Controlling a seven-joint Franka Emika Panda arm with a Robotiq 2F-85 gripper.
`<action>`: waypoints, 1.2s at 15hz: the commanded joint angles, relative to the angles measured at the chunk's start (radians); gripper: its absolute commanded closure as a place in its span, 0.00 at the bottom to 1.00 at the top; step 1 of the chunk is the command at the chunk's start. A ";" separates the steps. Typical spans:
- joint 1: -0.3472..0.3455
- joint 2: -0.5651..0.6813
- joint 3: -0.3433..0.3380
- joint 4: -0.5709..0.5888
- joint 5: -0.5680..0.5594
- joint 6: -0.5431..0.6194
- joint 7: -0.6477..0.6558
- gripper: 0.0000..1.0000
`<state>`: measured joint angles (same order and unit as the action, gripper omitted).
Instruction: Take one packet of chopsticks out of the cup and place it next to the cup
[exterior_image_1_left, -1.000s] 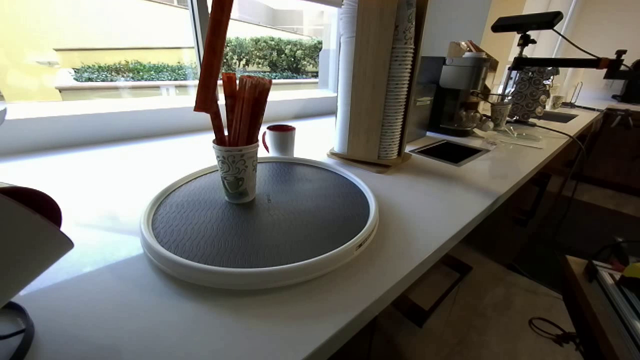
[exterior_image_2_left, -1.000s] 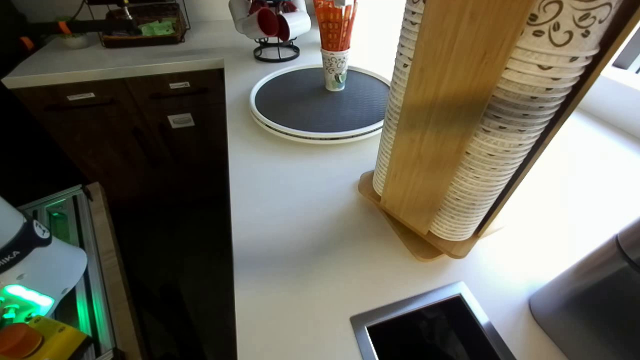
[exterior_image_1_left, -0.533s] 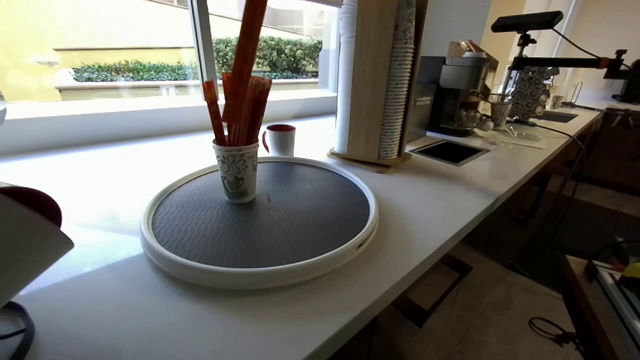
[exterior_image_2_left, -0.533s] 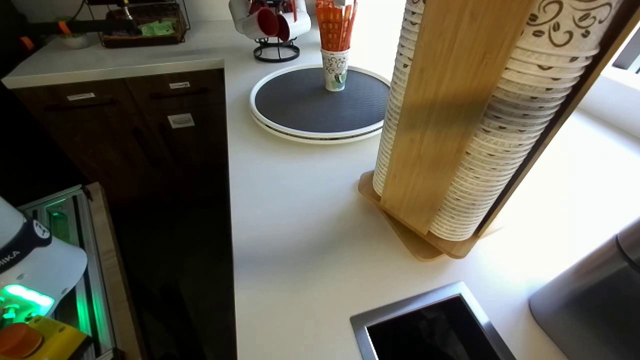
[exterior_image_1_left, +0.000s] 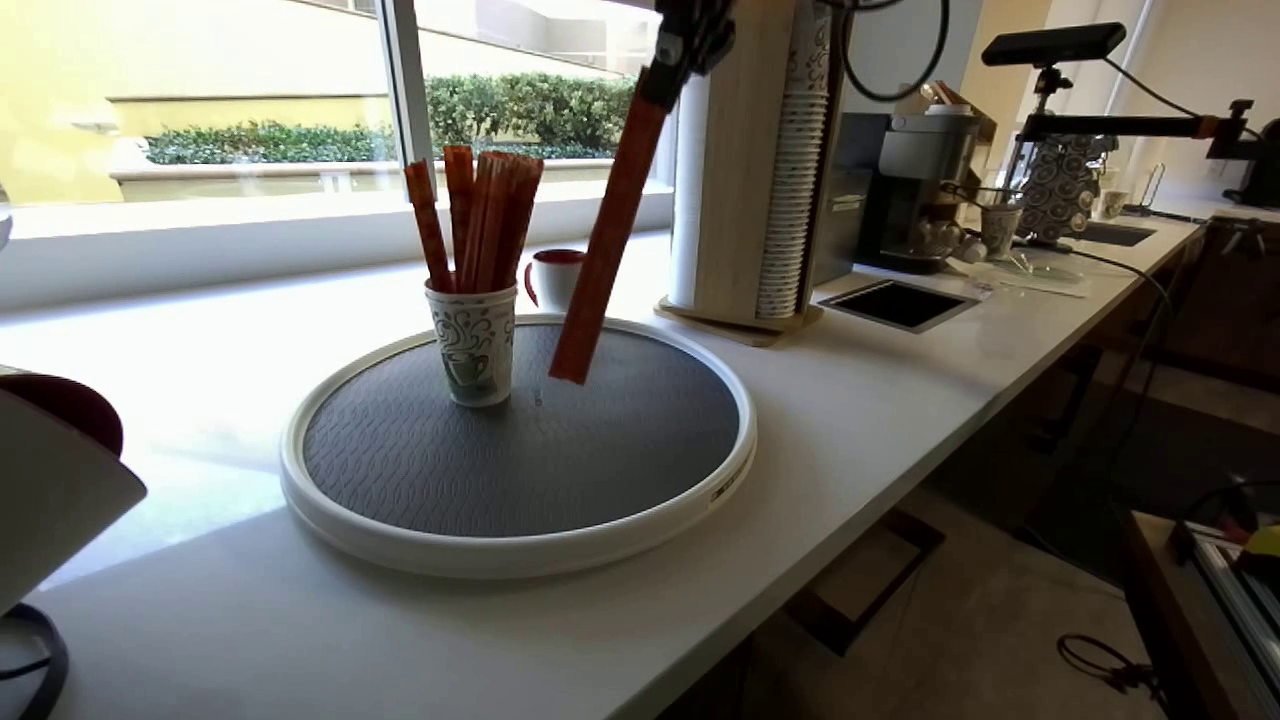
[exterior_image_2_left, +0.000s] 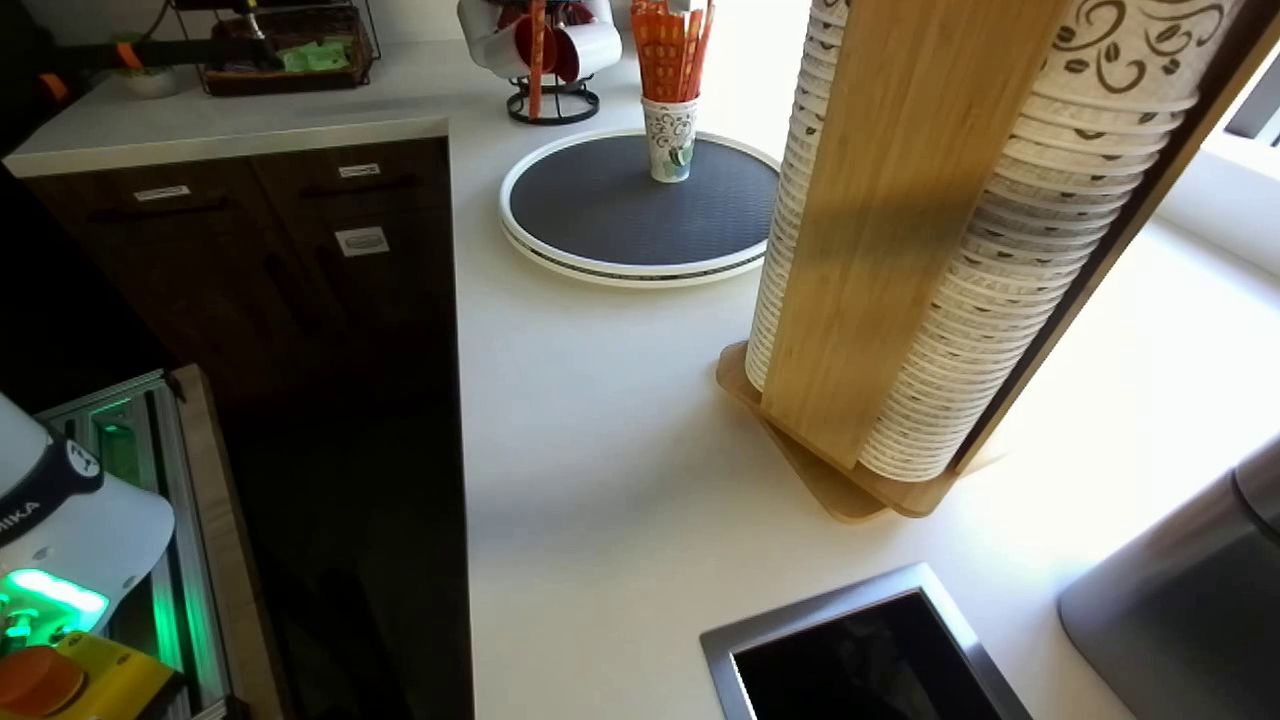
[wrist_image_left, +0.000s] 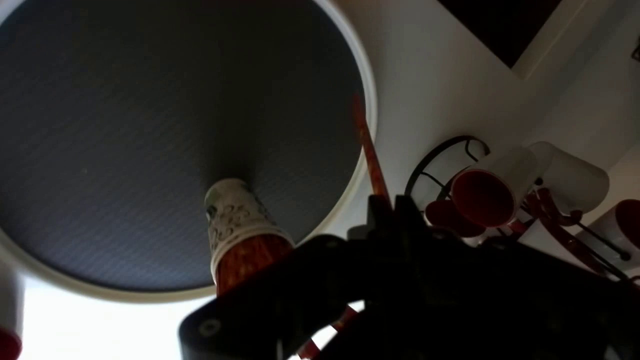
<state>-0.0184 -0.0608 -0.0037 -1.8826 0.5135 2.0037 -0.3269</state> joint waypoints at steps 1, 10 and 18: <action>-0.009 -0.079 -0.043 -0.239 0.176 0.099 -0.032 0.98; -0.054 -0.092 -0.131 -0.486 0.607 0.266 -0.119 0.98; -0.056 -0.024 -0.111 -0.471 0.982 0.349 -0.270 0.98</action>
<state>-0.0777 -0.1130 -0.1353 -2.3646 1.4020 2.3312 -0.5337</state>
